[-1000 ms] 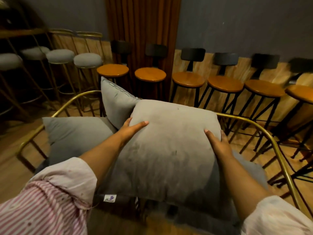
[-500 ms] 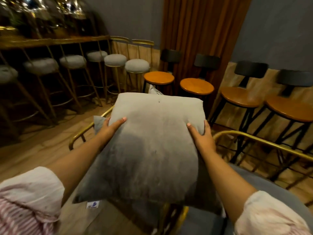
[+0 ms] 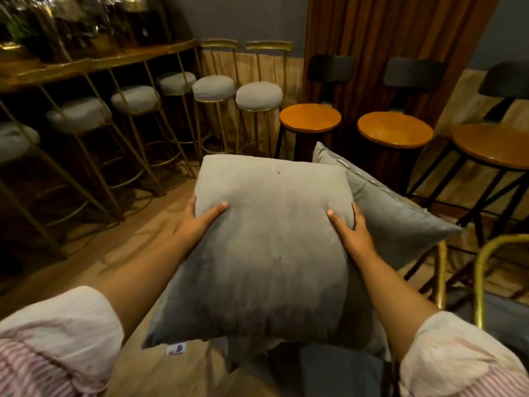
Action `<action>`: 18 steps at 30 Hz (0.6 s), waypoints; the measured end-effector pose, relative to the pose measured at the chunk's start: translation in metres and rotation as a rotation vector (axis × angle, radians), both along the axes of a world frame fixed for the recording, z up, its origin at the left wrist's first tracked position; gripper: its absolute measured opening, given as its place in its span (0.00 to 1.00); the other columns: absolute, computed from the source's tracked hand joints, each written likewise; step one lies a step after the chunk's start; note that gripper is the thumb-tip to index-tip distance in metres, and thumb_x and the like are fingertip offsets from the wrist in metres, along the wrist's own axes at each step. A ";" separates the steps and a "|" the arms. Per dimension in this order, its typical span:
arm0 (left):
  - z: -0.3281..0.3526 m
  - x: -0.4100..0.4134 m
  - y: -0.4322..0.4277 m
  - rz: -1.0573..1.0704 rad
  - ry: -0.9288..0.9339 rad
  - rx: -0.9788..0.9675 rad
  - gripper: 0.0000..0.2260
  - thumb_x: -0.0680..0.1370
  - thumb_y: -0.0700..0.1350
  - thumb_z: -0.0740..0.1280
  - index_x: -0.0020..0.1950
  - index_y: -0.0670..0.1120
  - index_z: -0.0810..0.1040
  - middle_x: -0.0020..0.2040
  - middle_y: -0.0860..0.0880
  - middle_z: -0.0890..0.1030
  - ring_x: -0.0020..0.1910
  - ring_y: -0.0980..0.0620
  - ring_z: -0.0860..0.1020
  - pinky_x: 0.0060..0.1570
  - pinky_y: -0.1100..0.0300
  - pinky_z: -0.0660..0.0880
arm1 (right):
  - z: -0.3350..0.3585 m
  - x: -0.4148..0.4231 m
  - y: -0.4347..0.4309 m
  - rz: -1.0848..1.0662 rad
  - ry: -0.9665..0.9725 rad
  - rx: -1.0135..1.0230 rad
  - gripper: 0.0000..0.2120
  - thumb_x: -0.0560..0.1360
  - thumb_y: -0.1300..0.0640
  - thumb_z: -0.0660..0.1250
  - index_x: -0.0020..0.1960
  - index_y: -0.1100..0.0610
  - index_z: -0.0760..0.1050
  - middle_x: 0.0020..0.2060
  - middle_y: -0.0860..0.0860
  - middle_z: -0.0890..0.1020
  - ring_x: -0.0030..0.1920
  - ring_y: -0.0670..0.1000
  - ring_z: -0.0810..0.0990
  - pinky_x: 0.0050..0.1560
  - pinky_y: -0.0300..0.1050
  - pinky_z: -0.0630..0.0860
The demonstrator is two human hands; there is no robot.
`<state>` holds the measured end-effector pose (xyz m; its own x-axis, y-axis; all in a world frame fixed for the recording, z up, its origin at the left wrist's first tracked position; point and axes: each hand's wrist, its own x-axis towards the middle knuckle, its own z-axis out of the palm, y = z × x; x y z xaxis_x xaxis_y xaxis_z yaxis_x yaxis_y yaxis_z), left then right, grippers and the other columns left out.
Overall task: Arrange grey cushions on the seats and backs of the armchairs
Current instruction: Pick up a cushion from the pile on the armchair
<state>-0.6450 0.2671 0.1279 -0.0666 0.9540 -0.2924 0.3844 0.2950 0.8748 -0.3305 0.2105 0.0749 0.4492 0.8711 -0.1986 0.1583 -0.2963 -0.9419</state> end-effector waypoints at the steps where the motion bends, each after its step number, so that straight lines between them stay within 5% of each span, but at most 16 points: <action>1: -0.009 -0.002 0.012 -0.009 0.009 0.000 0.51 0.58 0.73 0.70 0.76 0.60 0.53 0.75 0.48 0.65 0.70 0.40 0.68 0.68 0.40 0.66 | -0.007 -0.003 0.009 0.003 0.002 -0.017 0.42 0.68 0.34 0.67 0.75 0.40 0.50 0.74 0.54 0.63 0.72 0.61 0.64 0.71 0.59 0.63; 10: -0.104 0.003 0.051 -0.175 0.424 -0.295 0.59 0.59 0.71 0.70 0.73 0.61 0.29 0.79 0.40 0.48 0.77 0.37 0.53 0.74 0.46 0.57 | -0.079 -0.034 0.046 0.099 -0.138 -0.342 0.47 0.68 0.32 0.64 0.73 0.34 0.35 0.76 0.62 0.54 0.73 0.67 0.58 0.71 0.59 0.58; 18: -0.132 -0.007 0.062 -0.124 0.484 -0.305 0.56 0.60 0.72 0.68 0.73 0.65 0.32 0.78 0.36 0.48 0.76 0.35 0.54 0.73 0.43 0.58 | -0.102 -0.048 0.065 0.117 -0.175 -0.440 0.48 0.64 0.27 0.63 0.71 0.29 0.33 0.74 0.63 0.55 0.70 0.68 0.62 0.69 0.63 0.61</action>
<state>-0.6522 0.3293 -0.0042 -0.1539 0.8406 -0.5193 0.7667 0.4331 0.4739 -0.3780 0.2759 -0.0274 0.4129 0.7679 -0.4897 0.3592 -0.6314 -0.6873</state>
